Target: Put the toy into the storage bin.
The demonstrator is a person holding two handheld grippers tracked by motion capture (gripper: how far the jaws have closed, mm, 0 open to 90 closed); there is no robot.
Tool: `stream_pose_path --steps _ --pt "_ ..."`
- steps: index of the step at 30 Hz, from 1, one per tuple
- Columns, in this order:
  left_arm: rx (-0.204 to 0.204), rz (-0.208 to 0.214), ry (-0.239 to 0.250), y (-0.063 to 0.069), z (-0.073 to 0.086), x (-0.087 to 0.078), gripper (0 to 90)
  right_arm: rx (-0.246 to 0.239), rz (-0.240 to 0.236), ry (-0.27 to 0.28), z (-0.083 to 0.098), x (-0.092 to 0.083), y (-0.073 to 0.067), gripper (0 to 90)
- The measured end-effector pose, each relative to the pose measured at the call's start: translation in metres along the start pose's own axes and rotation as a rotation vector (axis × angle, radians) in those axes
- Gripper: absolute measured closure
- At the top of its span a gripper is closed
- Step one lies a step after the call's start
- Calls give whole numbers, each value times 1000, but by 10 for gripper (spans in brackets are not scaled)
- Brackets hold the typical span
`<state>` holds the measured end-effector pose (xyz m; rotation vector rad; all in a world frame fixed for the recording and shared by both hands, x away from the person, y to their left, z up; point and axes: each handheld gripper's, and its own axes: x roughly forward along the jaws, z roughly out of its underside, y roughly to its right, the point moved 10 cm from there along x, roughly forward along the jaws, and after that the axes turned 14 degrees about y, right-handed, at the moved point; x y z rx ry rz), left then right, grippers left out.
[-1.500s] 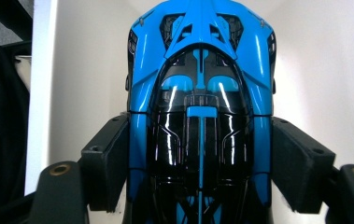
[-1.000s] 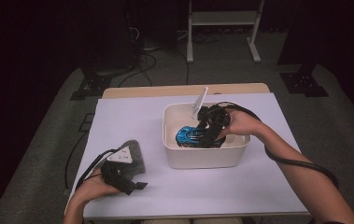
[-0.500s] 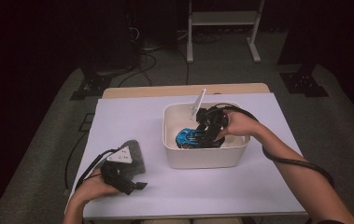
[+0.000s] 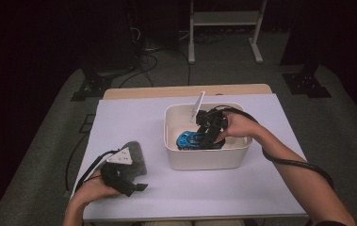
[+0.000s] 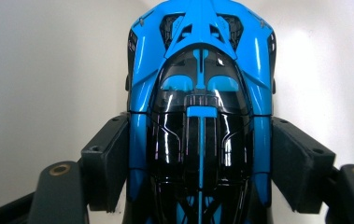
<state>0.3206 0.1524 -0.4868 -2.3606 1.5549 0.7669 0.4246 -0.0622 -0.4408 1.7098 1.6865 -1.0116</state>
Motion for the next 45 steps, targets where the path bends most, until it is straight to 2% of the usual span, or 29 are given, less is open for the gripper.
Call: stream_pose_path --steps 22,31,40,41,42,43,45 --pt "5 0 -3 0 0 -1 96 11 -12 -24 4 8 2 270" --pt "5 -1 1 0 -1 -2 96 32 -41 -30 3 10 0 267" --pt "4 -2 2 1 -1 -2 96 36 -28 -40 4 14 1 250" --pt "6 -1 1 1 -1 -2 96 36 -22 -26 3 13 3 271" --pt "6 -1 1 1 -1 -2 96 41 -26 12 -2 10 3 315" --pt "5 -1 1 1 0 -2 96 44 -34 44 -7 6 3 314" --pt "3 0 -4 1 0 -1 96 37 -17 47 -11 0 4 306"
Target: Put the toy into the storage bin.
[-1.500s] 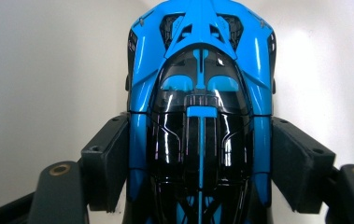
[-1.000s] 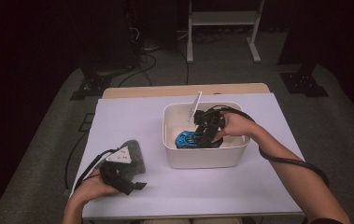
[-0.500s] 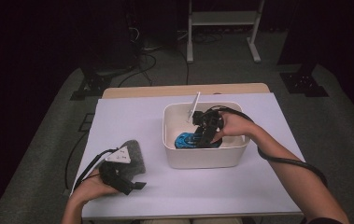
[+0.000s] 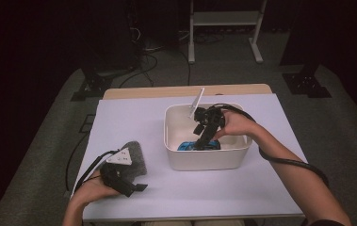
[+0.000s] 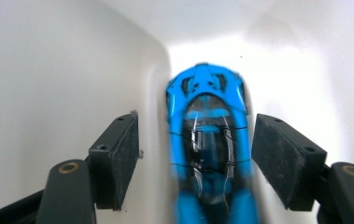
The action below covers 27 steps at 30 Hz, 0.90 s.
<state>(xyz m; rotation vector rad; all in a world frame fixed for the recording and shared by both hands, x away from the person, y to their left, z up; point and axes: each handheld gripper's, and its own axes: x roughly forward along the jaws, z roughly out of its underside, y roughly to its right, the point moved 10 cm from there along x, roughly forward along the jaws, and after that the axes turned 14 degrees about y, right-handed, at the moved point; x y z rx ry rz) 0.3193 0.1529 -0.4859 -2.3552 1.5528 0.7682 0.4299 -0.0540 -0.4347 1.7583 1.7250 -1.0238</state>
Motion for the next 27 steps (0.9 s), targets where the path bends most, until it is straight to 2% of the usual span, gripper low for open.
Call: stream_pose_path --steps 5,12,22,27 --pt "4 5 2 1 0 0 96 -2 1 -24 3 0 0 294" --pt "5 4 0 2 0 1 96 9 -3 -19 7 3 -1 295" --pt "4 -3 -3 4 2 -1 96 7 10 4 3 -8 -4 291" --pt "5 -3 -5 3 2 0 96 6 21 38 0 -20 -6 285"
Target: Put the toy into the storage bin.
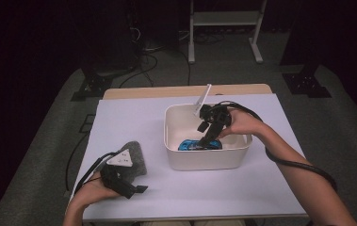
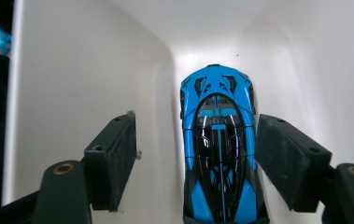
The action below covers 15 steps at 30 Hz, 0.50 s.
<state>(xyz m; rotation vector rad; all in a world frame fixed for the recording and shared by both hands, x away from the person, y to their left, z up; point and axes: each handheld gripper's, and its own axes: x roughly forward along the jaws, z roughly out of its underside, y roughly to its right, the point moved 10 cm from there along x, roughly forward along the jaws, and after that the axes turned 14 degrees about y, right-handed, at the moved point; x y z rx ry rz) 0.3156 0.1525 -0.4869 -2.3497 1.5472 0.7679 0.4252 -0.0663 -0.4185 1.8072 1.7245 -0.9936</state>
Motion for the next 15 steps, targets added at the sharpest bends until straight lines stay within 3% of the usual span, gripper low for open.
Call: stream_pose_path --steps 15 --pt "2 -6 1 0 -1 1 96 3 63 76 -3 -49 -9 268"
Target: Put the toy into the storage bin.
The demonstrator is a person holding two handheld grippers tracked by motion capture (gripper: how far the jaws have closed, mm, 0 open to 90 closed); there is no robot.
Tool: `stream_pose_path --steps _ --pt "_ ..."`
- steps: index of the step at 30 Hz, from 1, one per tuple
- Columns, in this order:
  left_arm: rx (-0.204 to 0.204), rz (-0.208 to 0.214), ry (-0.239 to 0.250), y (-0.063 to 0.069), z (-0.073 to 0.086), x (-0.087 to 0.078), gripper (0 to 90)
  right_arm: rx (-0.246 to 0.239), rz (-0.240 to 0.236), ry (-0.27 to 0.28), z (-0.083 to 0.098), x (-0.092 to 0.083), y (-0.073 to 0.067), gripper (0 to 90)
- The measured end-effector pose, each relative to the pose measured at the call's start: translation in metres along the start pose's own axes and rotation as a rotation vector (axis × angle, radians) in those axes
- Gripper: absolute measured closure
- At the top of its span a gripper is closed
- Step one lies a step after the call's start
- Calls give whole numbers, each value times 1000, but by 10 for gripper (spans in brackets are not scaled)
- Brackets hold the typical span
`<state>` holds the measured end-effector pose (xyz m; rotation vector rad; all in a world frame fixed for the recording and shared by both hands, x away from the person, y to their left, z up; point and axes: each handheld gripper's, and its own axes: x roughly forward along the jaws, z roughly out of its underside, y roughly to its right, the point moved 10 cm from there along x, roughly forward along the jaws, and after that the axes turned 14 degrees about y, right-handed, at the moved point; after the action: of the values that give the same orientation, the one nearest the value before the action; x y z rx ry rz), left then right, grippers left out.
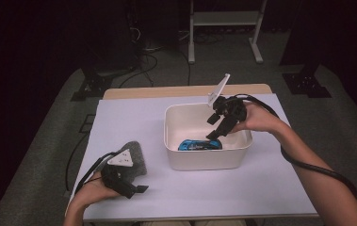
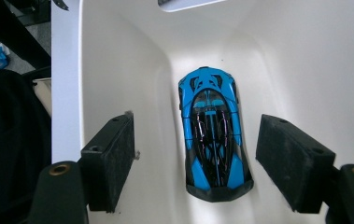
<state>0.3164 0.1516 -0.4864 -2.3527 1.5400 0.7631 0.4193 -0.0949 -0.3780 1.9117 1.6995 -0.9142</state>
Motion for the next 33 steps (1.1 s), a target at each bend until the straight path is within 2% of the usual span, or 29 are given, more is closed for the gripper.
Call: stream_pose_path --steps 23,33 --pt "-5 -8 15 -1 -2 -2 96 16 68 55 5 -52 -7 258" --pt "-8 -11 16 -2 -2 -1 96 32 102 77 16 -76 -9 257"
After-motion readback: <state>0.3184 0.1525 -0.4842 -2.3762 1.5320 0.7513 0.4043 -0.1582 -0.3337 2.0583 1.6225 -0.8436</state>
